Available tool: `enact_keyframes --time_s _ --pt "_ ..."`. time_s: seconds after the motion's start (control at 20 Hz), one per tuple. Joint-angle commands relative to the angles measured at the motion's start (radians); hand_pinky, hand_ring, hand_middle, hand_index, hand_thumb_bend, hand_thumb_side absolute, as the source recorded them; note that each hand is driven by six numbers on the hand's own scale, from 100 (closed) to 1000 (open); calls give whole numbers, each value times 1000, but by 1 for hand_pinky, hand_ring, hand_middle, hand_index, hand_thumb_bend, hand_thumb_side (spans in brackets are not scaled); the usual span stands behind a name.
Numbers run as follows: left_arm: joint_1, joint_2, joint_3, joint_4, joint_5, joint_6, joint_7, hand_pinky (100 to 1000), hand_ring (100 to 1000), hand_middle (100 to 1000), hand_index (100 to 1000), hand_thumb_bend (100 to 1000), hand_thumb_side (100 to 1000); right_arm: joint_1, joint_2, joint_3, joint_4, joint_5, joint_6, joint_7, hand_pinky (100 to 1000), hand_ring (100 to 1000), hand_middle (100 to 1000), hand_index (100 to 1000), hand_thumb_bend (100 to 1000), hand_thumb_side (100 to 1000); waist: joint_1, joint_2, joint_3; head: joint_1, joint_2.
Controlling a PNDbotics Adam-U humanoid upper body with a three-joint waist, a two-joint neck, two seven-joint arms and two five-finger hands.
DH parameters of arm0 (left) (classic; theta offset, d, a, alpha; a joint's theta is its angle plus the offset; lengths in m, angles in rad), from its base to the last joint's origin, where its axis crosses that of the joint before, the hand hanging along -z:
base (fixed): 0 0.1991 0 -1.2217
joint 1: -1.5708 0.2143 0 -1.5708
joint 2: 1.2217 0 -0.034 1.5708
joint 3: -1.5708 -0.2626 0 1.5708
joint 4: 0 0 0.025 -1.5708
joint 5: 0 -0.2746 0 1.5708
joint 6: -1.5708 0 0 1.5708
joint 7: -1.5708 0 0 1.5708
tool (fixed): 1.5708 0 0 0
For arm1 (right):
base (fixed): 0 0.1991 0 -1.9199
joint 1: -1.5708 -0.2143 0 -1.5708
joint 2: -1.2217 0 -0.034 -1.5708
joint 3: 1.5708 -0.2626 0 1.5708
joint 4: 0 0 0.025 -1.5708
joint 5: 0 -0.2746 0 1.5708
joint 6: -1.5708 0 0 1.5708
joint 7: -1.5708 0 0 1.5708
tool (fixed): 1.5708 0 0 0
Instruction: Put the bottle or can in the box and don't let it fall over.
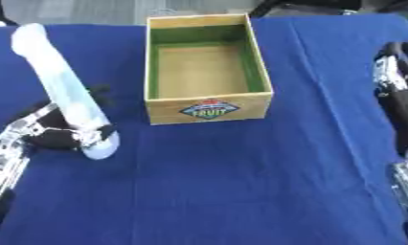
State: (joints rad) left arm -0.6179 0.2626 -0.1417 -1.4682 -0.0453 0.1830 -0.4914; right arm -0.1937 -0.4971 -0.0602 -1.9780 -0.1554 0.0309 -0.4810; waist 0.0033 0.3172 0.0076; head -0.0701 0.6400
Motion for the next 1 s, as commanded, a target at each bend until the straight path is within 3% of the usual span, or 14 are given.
enact_keyframes --time_s 0.05,0.35,0.45,0.6,0.7,0.75,1.0 --pt "-16 4 0 -9 12 3 16 1000 1000 1000 600 100 100 -11 -17 -6 -22 -6 1 -7 1000 991 1000 968 100 470 -2 -15 -1 2 -7" --pt "-17 3 -5 -5 15 6 32 1000 1000 1000 494 100 118 -11 -17 -6 -22 -8 3 -11 1000 990 1000 967 100 470 -2 -14 -1 1 -5" --pt "-18 2 -6 -6 17 5 33 1000 1000 1000 440 100 228 -10 -17 -6 -22 -8 4 -12 1000 990 1000 967 100 470 -2 -14 -1 2 -5" --pt "-20 4 -4 -16 26 4 36 1000 1000 1000 428 100 236 -9 -17 -6 -22 -9 5 -15 1000 989 1000 967 100 470 -2 -15 -1 1 -6" --pt "-22 6 1 -26 34 5 44 1000 1000 1000 424 100 327 -9 -18 -6 -22 -10 5 -17 1000 989 1000 964 100 470 -1 -15 -1 0 -6" --pt "-24 8 3 -33 40 6 50 1000 1000 1000 422 100 269 -9 -18 -7 -22 -11 5 -18 1000 989 1000 964 100 470 -1 -15 -1 -1 -6" --pt "-46 21 15 -85 68 16 91 1000 1000 1000 395 100 274 -10 -19 -8 -22 -14 4 -21 1000 988 1000 963 100 470 1 -16 -3 -4 -7"
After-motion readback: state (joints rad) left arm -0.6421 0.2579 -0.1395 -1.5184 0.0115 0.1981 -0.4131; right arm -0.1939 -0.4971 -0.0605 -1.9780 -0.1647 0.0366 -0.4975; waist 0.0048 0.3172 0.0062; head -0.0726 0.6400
